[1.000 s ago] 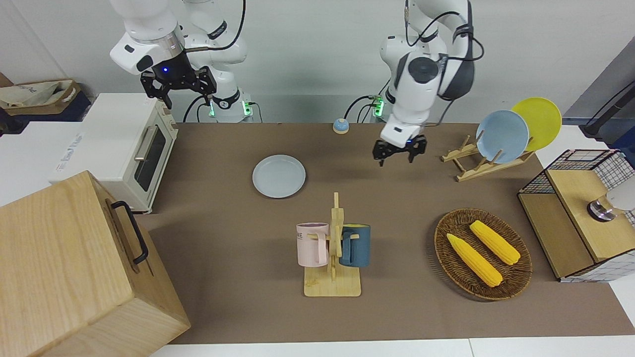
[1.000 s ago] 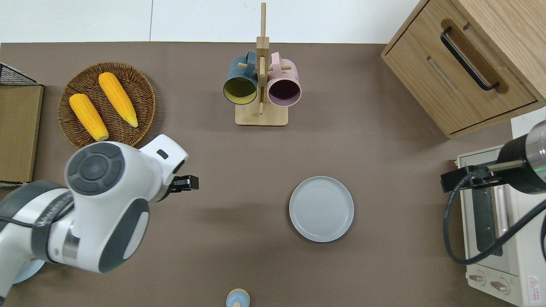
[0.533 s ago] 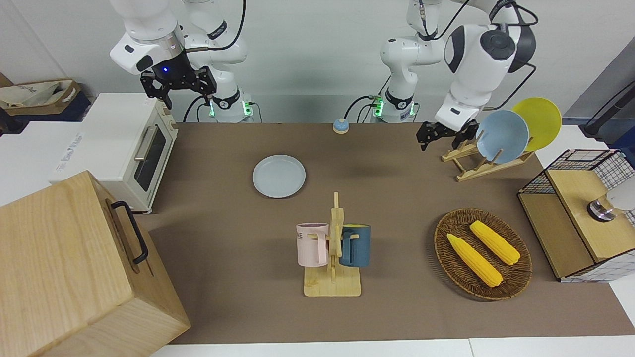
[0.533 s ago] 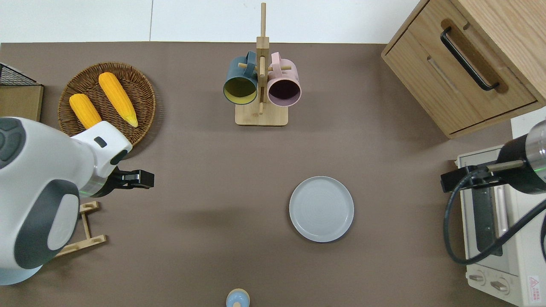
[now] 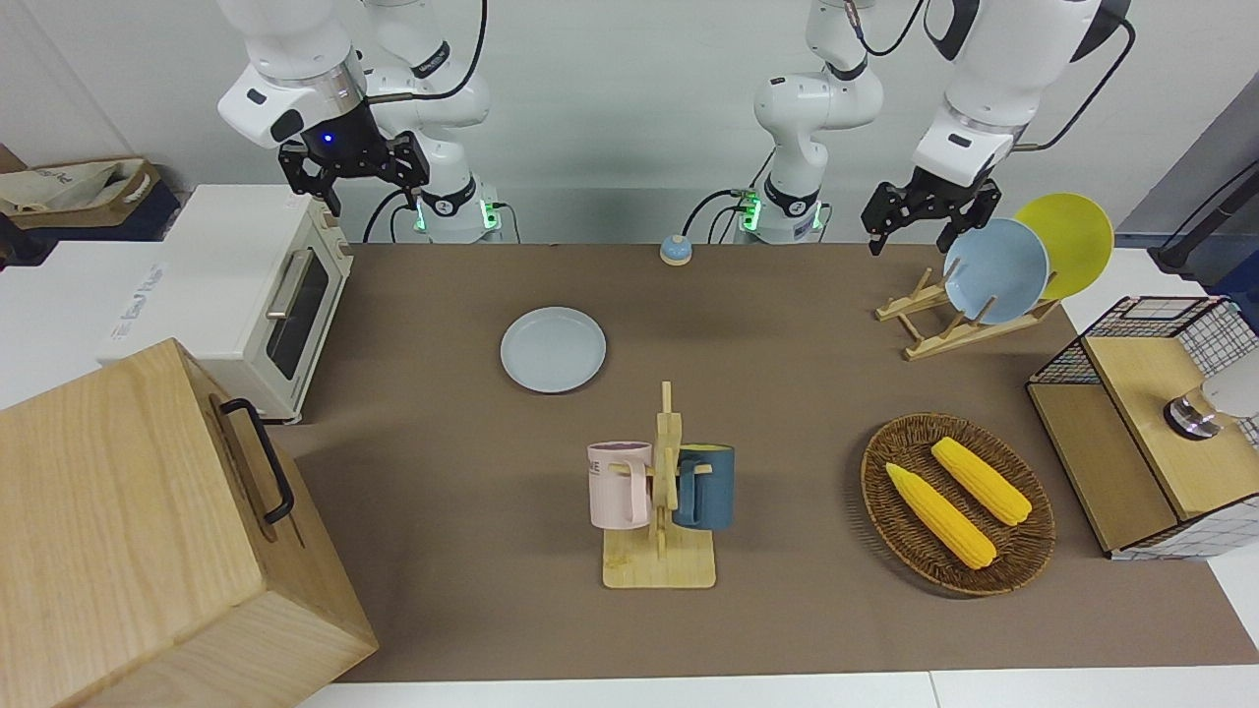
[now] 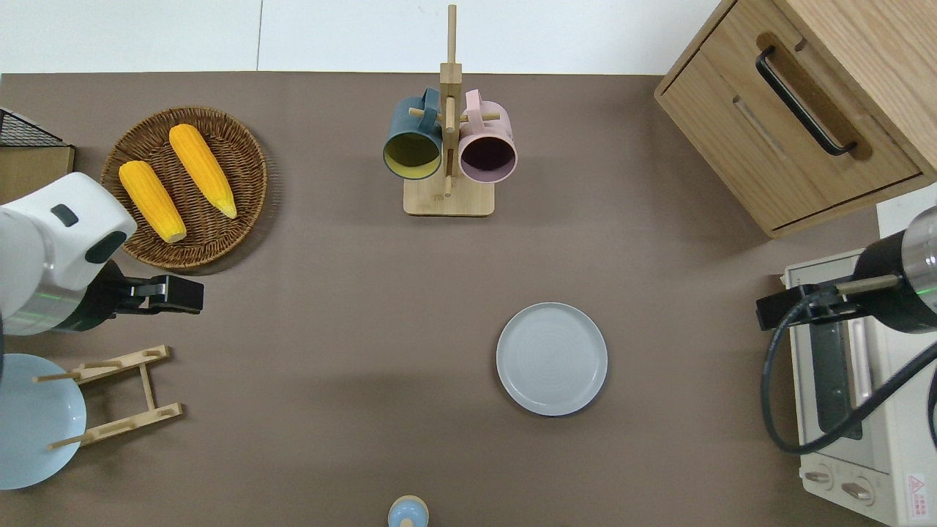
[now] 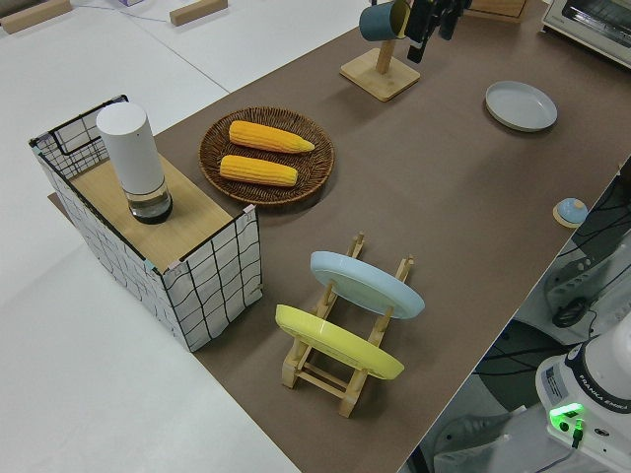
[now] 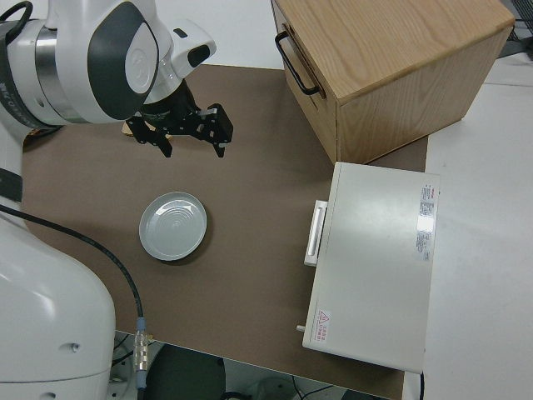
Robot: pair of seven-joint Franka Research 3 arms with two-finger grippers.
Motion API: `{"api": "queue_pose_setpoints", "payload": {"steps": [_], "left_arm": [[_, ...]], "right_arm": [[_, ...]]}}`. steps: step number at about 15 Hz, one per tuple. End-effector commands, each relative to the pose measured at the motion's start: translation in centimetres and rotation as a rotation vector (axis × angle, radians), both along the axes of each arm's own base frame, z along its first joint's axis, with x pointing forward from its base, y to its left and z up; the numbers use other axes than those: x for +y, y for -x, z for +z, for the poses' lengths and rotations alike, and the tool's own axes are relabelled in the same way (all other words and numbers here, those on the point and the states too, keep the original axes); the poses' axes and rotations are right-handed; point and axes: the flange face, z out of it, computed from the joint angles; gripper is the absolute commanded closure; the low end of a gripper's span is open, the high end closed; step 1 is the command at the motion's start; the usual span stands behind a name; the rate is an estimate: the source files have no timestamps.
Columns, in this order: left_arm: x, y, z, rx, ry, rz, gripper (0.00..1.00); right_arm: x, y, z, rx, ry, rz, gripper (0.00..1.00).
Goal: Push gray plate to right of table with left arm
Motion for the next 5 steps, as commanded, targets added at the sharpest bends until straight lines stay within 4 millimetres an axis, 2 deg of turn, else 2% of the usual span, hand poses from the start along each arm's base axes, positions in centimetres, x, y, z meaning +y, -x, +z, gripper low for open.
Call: {"api": "queue_pose_setpoints", "payload": {"steps": [1,5], "left_arm": [[-0.07,-0.02,1.38,-0.002,0.020,-0.008,0.00],[-0.06,-0.03,1.67,-0.008,0.027,-0.010,0.00]], "right_arm": [[-0.09,0.26,0.43,0.004,-0.002,-0.014,0.017],[-0.09,0.26,0.43,0.004,-0.002,-0.014,0.017]]}}
